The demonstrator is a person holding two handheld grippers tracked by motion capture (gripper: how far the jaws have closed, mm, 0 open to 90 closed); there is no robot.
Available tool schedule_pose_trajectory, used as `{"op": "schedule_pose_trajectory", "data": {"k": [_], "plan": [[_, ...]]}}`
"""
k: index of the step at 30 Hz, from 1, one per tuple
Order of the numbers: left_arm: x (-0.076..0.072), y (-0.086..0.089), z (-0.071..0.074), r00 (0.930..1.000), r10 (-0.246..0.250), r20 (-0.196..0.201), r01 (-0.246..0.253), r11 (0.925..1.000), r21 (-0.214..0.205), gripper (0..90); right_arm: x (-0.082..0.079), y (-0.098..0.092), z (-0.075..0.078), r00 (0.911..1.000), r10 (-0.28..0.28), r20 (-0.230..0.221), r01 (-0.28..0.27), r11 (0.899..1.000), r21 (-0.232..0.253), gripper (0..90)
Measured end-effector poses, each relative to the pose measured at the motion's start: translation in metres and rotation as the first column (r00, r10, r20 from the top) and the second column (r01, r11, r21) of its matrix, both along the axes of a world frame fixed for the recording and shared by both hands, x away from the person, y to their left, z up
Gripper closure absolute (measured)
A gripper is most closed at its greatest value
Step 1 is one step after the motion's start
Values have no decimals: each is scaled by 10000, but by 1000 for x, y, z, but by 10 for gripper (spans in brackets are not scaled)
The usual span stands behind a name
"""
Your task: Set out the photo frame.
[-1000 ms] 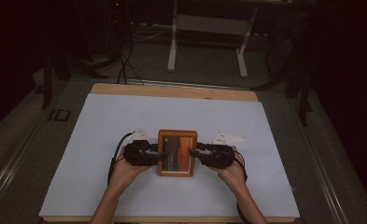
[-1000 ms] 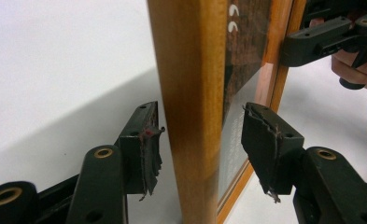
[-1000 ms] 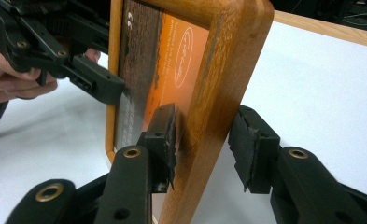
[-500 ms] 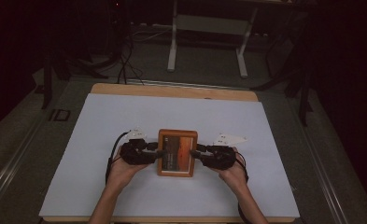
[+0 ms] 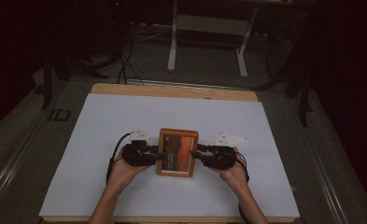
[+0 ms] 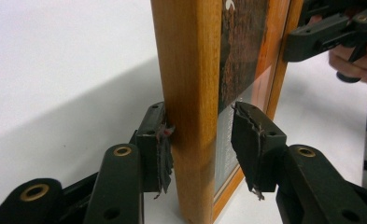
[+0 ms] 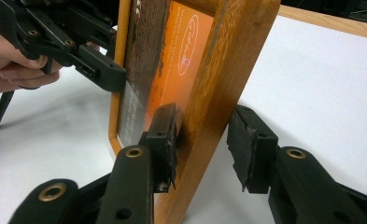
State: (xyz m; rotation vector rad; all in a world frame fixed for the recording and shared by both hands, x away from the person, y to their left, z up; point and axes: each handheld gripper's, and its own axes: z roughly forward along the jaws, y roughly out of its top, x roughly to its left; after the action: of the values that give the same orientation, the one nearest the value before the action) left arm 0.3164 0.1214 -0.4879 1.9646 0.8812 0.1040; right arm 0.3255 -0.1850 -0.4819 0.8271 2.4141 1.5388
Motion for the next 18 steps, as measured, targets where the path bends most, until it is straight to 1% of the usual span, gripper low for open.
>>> {"op": "schedule_pose_trajectory", "data": {"k": [3,5,9,10,12,13,16,18], "plan": [[0,2,0,10000,17,-70,-17,10000,25,612,0,1,0,10000,14,56,-13,10000,-25,629],[0,3,0,9999,-22,-118,22,10000,9,620,-1,2,1,10000,-26,87,27,10000,-43,631],[0,3,-1,9997,-89,-218,89,10000,17,622,-1,2,1,9999,-72,111,73,10000,-46,631],[1,3,-1,9996,-119,-272,119,9999,6,606,-1,2,1,9999,-44,105,44,10000,-49,629],[1,3,-2,9995,-91,-303,92,10000,11,540,0,0,1,9999,74,83,-73,9999,-85,580],[1,3,-2,9995,-106,-310,105,9999,-20,523,0,-1,2,9999,129,36,-129,9999,-34,554],[1,4,-1,9995,-96,-312,93,9999,-103,503,0,-4,5,10000,43,54,-43,10000,44,487],[1,6,0,9995,-76,-306,71,9999,-149,496,0,-6,7,10000,66,55,-66,9999,82,468]]}}
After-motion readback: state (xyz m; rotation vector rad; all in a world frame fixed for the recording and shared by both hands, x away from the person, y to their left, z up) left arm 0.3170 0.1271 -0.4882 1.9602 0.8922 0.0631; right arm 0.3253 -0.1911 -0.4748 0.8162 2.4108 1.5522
